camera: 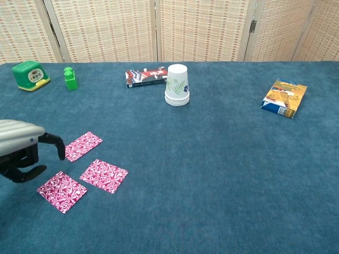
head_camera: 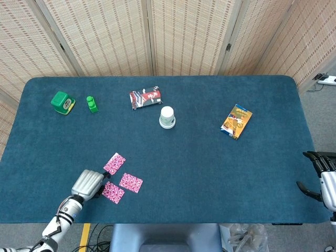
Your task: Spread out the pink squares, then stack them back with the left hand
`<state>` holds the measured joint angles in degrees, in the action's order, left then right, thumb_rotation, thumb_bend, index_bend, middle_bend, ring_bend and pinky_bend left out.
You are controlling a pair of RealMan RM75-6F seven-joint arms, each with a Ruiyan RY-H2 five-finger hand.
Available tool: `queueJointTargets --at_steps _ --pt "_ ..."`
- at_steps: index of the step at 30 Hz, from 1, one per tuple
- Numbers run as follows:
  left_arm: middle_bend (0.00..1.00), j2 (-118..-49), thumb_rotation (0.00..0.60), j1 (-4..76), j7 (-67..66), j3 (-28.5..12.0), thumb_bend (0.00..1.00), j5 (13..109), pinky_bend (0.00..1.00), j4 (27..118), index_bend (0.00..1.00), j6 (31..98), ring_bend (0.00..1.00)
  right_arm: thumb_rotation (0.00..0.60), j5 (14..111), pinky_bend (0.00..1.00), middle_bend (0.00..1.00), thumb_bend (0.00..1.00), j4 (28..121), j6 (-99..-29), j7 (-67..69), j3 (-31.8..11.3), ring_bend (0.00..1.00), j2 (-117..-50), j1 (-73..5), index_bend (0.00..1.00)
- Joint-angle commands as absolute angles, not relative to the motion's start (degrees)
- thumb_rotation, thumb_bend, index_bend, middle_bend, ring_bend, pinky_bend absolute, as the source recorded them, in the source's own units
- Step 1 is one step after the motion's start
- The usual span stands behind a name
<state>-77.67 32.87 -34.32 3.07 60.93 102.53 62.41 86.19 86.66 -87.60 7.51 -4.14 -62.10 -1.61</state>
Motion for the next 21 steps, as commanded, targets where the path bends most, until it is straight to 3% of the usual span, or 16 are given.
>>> queueJointTargets --at_steps 1,4,7,21 --pt "0.99 -80.84 0.600 33.12 -32.11 0.39 0.47 62.34 1.00 98.60 0.34 63.44 0.93 0.600 86.24 0.28 0.21 0.25 86.63 -87.69 7.59 -4.15 0.19 -62.09 -1.59 0.16" --pt "0.99 -83.41 0.600 33.78 -31.34 -1.24 0.36 62.10 1.00 95.50 0.31 63.09 0.93 0.600 86.26 0.28 0.21 0.25 86.58 -87.80 7.68 -4.13 0.19 -62.03 -1.50 0.16" --pt "0.99 -85.68 0.600 34.55 -31.28 -2.63 0.31 60.77 1.00 92.50 0.29 62.23 0.93 0.600 86.18 0.28 0.21 0.25 86.57 -87.88 7.75 -4.11 0.19 -61.96 -1.39 0.16" --pt "0.99 -90.80 0.600 36.88 -33.46 -5.16 0.30 55.68 1.00 85.89 0.23 59.66 0.93 0.600 85.87 0.28 0.21 0.25 86.72 -88.01 7.67 -4.21 0.19 -61.84 -1.16 0.16"
